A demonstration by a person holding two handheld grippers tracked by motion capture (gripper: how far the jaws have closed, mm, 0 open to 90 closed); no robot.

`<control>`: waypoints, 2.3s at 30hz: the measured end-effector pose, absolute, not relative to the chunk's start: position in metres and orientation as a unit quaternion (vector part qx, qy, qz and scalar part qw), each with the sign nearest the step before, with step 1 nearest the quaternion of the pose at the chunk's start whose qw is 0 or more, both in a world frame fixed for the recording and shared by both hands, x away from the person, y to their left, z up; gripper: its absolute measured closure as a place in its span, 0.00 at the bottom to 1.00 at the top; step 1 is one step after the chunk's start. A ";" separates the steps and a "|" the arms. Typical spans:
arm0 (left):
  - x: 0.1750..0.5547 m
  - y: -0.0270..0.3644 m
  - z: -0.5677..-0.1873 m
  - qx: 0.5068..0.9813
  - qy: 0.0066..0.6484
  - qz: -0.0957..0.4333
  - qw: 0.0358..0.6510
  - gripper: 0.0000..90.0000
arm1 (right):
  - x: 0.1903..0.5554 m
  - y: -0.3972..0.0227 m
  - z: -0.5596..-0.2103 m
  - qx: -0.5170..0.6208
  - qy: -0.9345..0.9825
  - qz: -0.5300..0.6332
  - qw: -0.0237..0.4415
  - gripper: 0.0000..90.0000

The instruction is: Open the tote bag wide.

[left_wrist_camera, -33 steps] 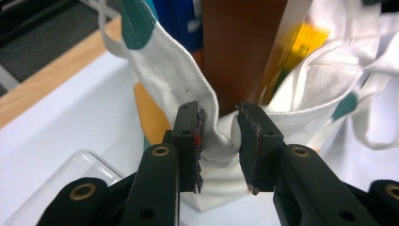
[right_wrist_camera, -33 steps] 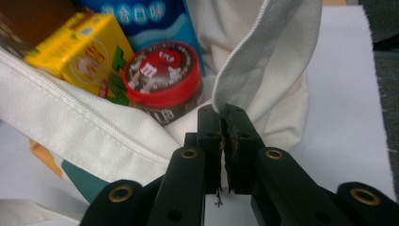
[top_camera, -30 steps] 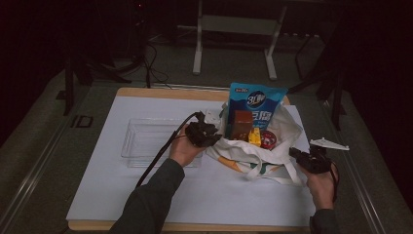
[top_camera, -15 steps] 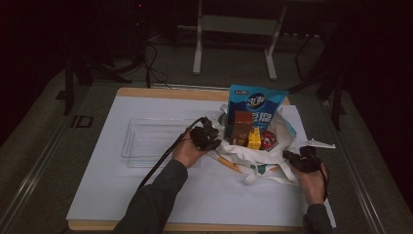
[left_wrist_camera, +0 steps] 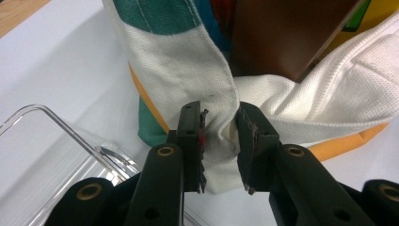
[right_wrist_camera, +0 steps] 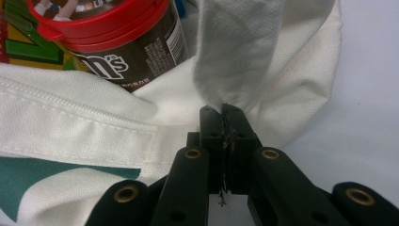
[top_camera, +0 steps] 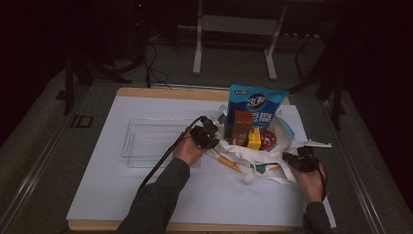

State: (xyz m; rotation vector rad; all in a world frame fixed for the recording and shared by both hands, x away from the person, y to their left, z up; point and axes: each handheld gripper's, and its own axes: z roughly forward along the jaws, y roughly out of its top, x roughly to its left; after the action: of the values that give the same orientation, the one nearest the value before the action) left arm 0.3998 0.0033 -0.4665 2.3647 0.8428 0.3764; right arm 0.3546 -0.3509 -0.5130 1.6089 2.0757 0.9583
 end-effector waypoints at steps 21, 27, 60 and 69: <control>0.397 0.024 -0.426 0.852 0.316 0.156 0.387 0.56 | 0.347 -0.364 -0.456 0.549 0.702 0.386 0.239 0.62; 0.401 0.023 -0.418 0.842 0.321 0.177 0.397 0.63 | 0.353 -0.366 -0.439 0.551 0.689 0.393 0.259 0.59; 0.446 -0.012 -0.462 0.862 0.353 0.190 0.310 0.99 | 0.414 -0.328 -0.466 0.557 0.728 0.314 0.246 0.99; 0.454 -0.011 -0.474 0.866 0.371 0.180 0.284 0.99 | 0.418 -0.328 -0.482 0.573 0.725 0.307 0.226 0.99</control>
State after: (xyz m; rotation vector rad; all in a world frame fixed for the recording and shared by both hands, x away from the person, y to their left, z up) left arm 0.4544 -0.0107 -0.4739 2.3167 0.9931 0.4818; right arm 0.4180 -0.3277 -0.4819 1.5804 2.0001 0.8450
